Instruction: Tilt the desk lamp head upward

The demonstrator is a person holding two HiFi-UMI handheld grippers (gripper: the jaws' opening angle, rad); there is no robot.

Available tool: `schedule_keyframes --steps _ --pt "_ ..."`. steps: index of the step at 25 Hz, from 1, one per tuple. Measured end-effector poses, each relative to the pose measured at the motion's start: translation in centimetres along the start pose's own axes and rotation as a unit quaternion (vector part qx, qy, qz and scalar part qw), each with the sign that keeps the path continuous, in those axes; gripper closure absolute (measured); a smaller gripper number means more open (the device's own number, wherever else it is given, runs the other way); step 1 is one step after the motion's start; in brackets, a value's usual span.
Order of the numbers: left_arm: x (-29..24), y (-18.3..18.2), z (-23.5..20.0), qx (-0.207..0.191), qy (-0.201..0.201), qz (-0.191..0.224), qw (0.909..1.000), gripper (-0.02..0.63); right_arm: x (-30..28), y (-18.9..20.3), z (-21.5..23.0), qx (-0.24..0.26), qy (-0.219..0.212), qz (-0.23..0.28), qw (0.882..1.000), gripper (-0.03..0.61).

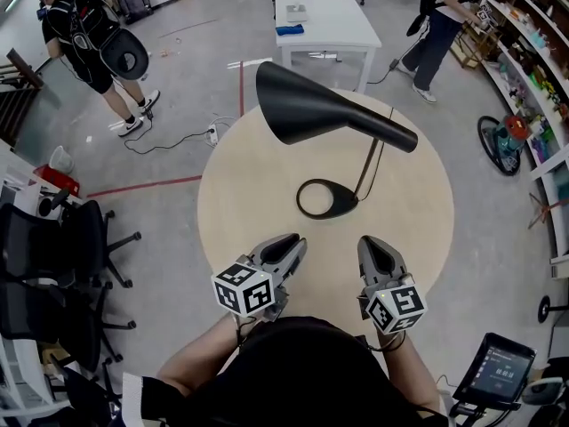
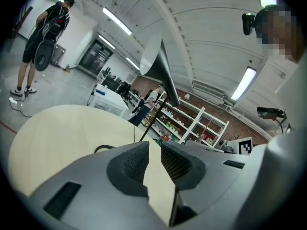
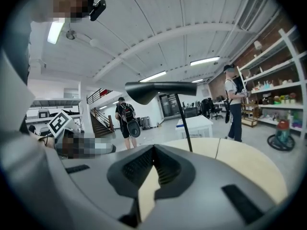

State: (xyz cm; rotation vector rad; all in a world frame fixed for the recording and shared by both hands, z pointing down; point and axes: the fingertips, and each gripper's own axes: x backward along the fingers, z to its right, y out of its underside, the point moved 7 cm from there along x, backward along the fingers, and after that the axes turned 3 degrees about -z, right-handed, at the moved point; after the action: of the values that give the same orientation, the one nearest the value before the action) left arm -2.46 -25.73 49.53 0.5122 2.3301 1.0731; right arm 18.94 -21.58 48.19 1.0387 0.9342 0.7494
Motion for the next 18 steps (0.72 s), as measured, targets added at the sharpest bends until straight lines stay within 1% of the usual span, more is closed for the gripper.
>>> schedule_keyframes --steps 6,10,14,18 --pt "-0.2 -0.1 -0.1 0.007 0.004 0.006 0.9999 0.538 -0.2 0.2 0.1 0.0 0.003 0.001 1.0 0.574" --pt "0.0 0.4 -0.9 0.015 0.011 -0.004 0.9998 0.538 -0.6 0.7 -0.3 -0.005 0.013 0.0 1.0 0.574" --pt "0.7 0.4 -1.3 0.025 0.001 -0.003 0.9997 0.538 -1.2 0.6 -0.9 -0.008 0.007 -0.005 1.0 0.574" --pt "0.5 1.2 -1.1 0.038 -0.005 -0.008 0.9992 0.538 -1.0 0.5 -0.5 -0.011 0.002 -0.009 1.0 0.574"
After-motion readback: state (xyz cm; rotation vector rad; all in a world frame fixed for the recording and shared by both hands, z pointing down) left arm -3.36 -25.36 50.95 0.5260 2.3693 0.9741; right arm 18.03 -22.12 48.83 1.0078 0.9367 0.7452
